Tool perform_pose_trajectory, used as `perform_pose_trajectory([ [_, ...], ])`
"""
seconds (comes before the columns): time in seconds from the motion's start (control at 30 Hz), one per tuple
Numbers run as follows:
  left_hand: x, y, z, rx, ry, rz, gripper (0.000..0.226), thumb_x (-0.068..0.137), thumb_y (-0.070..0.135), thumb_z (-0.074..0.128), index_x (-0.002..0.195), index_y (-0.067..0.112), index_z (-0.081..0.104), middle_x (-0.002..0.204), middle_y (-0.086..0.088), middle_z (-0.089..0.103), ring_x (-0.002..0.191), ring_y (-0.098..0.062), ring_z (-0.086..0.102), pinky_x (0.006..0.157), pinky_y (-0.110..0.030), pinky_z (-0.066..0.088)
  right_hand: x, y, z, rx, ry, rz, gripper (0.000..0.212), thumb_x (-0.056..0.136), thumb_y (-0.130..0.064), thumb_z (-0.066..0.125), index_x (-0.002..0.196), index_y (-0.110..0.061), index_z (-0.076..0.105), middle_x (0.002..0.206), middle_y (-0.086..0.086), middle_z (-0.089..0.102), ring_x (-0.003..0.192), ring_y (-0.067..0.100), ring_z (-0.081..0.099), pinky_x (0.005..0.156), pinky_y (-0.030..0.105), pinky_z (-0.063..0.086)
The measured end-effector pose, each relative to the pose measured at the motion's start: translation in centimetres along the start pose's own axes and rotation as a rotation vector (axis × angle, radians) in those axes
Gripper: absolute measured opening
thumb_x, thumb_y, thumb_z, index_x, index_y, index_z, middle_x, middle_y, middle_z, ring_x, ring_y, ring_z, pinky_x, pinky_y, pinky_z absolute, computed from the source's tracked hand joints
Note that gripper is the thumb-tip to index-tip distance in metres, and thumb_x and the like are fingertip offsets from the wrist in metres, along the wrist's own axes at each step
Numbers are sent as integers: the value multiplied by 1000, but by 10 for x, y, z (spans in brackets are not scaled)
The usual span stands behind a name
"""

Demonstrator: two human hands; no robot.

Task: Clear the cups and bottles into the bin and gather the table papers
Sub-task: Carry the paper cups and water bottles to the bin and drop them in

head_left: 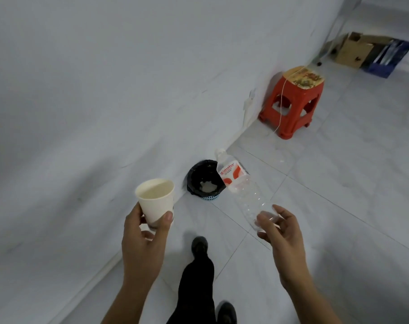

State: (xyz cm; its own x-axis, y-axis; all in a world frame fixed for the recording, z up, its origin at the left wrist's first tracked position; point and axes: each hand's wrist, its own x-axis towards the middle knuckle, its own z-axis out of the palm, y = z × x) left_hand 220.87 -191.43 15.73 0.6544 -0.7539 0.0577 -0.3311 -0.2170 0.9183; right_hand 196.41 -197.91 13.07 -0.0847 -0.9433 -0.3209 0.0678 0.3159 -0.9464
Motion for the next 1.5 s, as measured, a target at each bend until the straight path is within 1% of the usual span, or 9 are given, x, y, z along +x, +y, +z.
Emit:
perform_pose_trajectory([
  [0.13, 85, -23, 64, 44, -36, -48, 58, 79, 57, 70, 128, 32, 52, 110, 23, 51, 95, 8, 55, 66, -15, 43, 94, 1, 25, -39, 24, 56, 77, 60, -58, 77, 126, -28, 53, 116, 3, 69, 98, 21, 72, 82, 35, 57],
  [0.3, 196, -35, 144, 44, -117, -110, 70, 77, 56, 73, 136, 27, 46, 112, 15, 59, 96, -6, 61, 70, -24, 48, 211, -12, 55, -116, 61, 140, 59, 68, -50, 76, 120, -33, 55, 115, 3, 70, 97, 19, 72, 80, 34, 56],
  [0.5, 304, -91, 250, 170, -245, -265, 45, 84, 49, 71, 113, 30, 44, 110, 5, 62, 95, -11, 63, 68, -21, 48, 352, 11, 86, -235, 57, 256, 50, 80, -37, 81, 122, -30, 54, 112, -2, 67, 92, 13, 71, 88, 39, 58],
  [0.77, 354, -335, 407, 490, -349, -510, 53, 70, 53, 66, 111, 22, 51, 106, -3, 64, 94, -27, 63, 68, -35, 51, 547, 224, 116, -352, -51, 630, 70, 76, -47, 82, 132, -22, 48, 116, 4, 65, 98, 20, 70, 89, 41, 59],
  [0.87, 362, -426, 457, 546, -358, -601, 52, 68, 52, 63, 109, 22, 52, 103, -1, 63, 101, -30, 61, 72, -36, 49, 599, 317, 128, -471, -127, 655, 70, 76, -48, 81, 132, -21, 47, 110, -3, 63, 96, 18, 70, 92, 43, 58],
  [1.1, 362, -578, 515, 861, -303, -421, 68, 80, 64, 63, 124, 12, 57, 117, -13, 63, 108, -34, 55, 73, -39, 47, 651, 463, 162, -715, -219, 497, 88, 66, -71, 68, 135, -22, 45, 113, -6, 65, 96, 20, 71, 84, 45, 60],
  [1.2, 355, -600, 520, 990, -299, -238, 79, 79, 72, 58, 128, 10, 59, 121, -15, 63, 110, -38, 55, 82, -41, 46, 649, 490, 175, -860, -283, 327, 92, 74, -71, 67, 146, -21, 39, 133, -1, 61, 116, 20, 63, 96, 40, 54],
  [1.3, 350, -591, 511, 895, -293, -240, 72, 89, 65, 50, 130, 7, 57, 124, -15, 63, 108, -36, 56, 83, -37, 45, 640, 487, 182, -945, -362, 288, 90, 81, -67, 65, 150, -19, 34, 146, 5, 48, 130, 23, 51, 103, 38, 45],
  [1.5, 348, -491, 450, 640, -363, -138, 38, 104, 29, 38, 115, 6, 66, 101, -13, 69, 94, -31, 60, 81, -35, 45, 611, 400, 168, -974, -403, 324, 44, 102, -45, 44, 136, -18, 54, 126, 6, 61, 107, 23, 61, 97, 35, 47],
])
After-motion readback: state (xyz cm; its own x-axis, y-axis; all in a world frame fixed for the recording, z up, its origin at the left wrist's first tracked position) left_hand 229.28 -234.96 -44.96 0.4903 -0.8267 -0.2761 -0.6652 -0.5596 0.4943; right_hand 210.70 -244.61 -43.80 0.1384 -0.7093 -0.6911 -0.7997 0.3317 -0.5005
